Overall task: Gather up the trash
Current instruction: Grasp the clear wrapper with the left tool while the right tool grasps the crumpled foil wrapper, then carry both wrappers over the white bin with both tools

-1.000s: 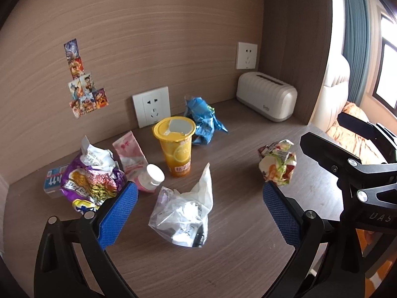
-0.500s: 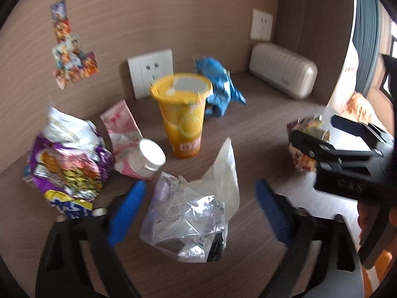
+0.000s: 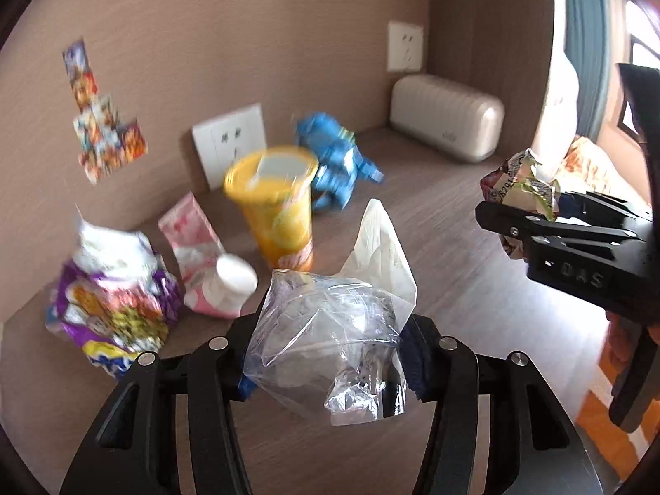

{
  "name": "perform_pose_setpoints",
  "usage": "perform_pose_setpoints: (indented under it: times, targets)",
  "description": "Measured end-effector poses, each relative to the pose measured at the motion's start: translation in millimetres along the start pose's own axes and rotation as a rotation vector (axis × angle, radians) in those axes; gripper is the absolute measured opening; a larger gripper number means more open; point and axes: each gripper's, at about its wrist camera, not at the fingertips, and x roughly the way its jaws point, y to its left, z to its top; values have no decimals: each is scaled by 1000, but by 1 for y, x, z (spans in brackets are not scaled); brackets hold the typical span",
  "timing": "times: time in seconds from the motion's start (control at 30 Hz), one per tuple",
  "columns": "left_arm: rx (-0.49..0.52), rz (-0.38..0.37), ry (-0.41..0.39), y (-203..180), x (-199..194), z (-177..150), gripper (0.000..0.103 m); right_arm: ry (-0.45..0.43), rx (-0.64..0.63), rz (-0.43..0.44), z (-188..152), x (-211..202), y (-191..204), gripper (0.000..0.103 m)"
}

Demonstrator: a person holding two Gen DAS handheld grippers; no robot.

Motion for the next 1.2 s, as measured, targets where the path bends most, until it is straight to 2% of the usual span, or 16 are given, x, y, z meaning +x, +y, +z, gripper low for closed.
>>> perform_pose_setpoints:
  times: [0.23, 0.47, 0.57, 0.87, 1.03, 1.2]
  targets:
    - [64, -91, -86, -40, -44, 19, 53, -129, 1, -63, 8, -89, -10, 59]
    - [169, -221, -136, -108, -84, 16, 53, -198, 83, -160, -20, -172, -41, 59]
    - [215, -287, -141, -137, -98, 6, 53, -198, 114, -211, -40, -200, -53, 59]
    - [359, -486, -87, -221, -123, -39, 53, -158, 225, -332, -109, -261, -81, 60]
    - [430, -556, -58, -256, -129, -66, 53, -147, 291, -374, -146, -285, -93, 60]
    - [499, -616, -21, -291, -123, -98, 53, -121, 349, -402, -182, -292, -108, 60]
